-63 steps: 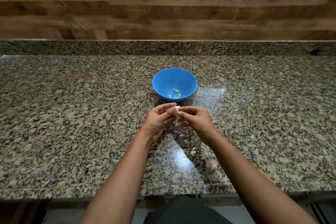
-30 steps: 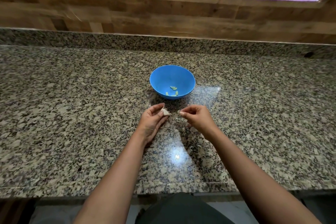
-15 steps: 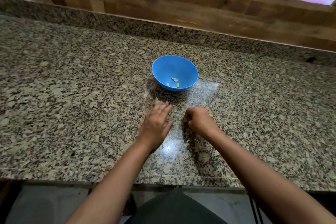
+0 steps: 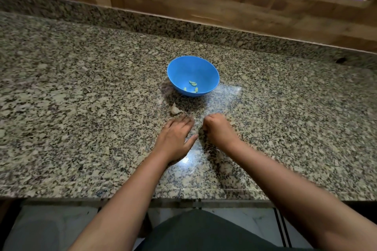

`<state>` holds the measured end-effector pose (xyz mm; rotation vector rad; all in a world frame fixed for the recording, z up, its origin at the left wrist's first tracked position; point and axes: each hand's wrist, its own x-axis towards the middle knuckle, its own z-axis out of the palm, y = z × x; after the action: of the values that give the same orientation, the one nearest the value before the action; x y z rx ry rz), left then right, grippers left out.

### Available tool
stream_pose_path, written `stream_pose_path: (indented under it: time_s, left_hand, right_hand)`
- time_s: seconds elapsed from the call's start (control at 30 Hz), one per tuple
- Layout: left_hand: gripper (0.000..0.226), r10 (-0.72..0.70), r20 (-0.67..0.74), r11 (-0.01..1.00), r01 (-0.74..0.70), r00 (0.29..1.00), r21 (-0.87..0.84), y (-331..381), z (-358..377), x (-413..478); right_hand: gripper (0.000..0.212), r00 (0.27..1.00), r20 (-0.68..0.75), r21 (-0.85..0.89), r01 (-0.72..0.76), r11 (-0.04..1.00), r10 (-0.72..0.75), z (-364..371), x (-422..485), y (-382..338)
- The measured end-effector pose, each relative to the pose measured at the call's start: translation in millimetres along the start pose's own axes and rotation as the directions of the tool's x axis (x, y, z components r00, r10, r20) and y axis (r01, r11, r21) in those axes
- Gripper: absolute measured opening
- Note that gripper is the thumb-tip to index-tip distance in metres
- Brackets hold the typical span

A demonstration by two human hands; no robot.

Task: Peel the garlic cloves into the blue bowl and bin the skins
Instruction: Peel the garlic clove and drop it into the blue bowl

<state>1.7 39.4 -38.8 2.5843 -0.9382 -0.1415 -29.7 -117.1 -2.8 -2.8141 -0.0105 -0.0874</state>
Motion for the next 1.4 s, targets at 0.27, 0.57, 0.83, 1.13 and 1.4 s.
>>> stream_pose_path:
  time_s: [0.27, 0.57, 0.83, 1.13, 1.4]
  left_hand:
    - [0.030, -0.162, -0.167, 0.904, 0.079, 0.973, -0.420, 2.5, 0.3, 3.0]
    - [0.013, -0.387, -0.061, 0.456, 0.134, 0.920, -0.880, 32.6, -7.7, 14.2]
    - [0.010, -0.266, -0.047, 0.469, 0.086, 0.963, -0.879, 26.6, -14.7, 17.6]
    - [0.013, -0.211, 0.044, 0.504, 0.147, 0.977, -0.851, 28.4, -13.9, 18.2]
    - [0.009, -0.110, 0.106, 0.663, 0.152, 0.988, -0.733, 29.2, -21.1, 11.4]
  right_hand:
    - [0.013, 0.886, 0.087, 0.690, -0.383, 0.613, 0.456, 0.3, -16.2, 1.5]
    - [0.015, 0.829, 0.314, 0.945, -0.318, -0.071, 0.463, -3.2, -30.2, -15.1]
    - [0.012, 0.854, 0.393, 0.919, -0.346, -0.190, 0.340, -17.9, -28.8, -11.2]
    - [0.008, 0.820, 0.437, 0.900, -0.393, -0.191, 0.369, -15.3, -24.1, -11.8]
    - [0.015, 0.777, 0.481, 0.864, -0.345, -0.366, 0.405, -18.3, -17.4, -8.2]
